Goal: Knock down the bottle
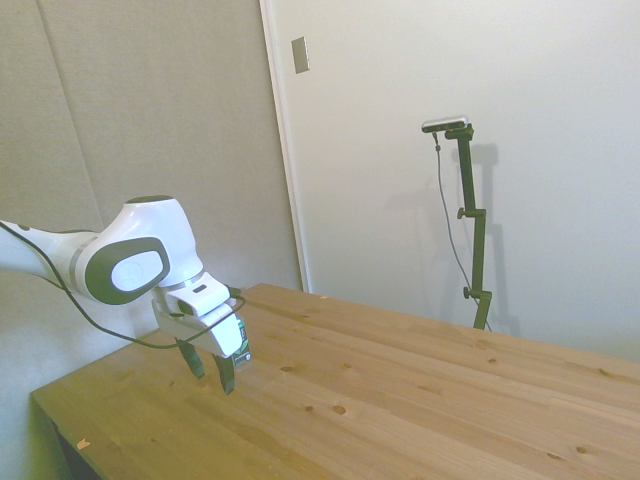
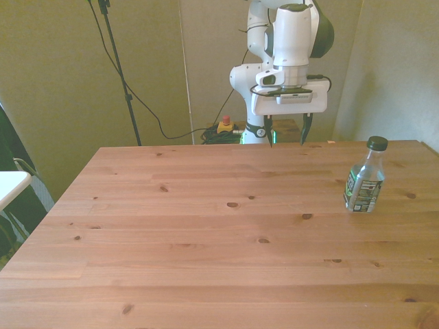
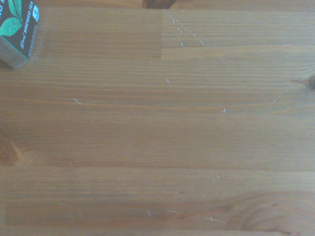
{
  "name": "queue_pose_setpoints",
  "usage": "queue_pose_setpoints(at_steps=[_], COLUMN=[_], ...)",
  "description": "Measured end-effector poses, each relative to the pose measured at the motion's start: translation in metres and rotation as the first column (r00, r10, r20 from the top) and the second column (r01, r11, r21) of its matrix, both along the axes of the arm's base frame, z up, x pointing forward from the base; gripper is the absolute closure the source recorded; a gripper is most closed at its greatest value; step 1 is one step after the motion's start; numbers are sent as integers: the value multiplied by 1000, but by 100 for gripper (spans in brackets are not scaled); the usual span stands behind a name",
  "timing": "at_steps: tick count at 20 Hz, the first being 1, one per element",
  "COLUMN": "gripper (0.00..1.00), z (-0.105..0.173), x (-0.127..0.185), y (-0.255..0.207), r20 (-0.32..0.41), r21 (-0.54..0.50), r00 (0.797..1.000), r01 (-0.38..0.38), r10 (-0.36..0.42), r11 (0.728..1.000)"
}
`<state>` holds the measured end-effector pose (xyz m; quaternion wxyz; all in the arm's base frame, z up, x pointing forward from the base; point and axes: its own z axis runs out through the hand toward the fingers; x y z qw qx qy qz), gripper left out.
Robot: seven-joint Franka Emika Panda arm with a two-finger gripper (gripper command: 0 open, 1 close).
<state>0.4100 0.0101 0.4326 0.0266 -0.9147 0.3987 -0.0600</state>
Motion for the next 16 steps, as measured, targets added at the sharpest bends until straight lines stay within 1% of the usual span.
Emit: queue_pose_setpoints(at_steps=[2,3,5,8,12,16], gripper=[0,100,100,100,100,100], z=[0,1,7,23,39,48], x=[1,1,1,0,4,17], y=[0,2,13,42,76,104], r20=[2,1,5,10,34,43], r21=[0,2,13,15,21,25], r00=[1000,1000,1000,999,996,995], r01=[1,2,5,36,78,92], r10=[-1,-2,-5,-36,-78,-93], r11=[1000,1000,1000,999,997,995])
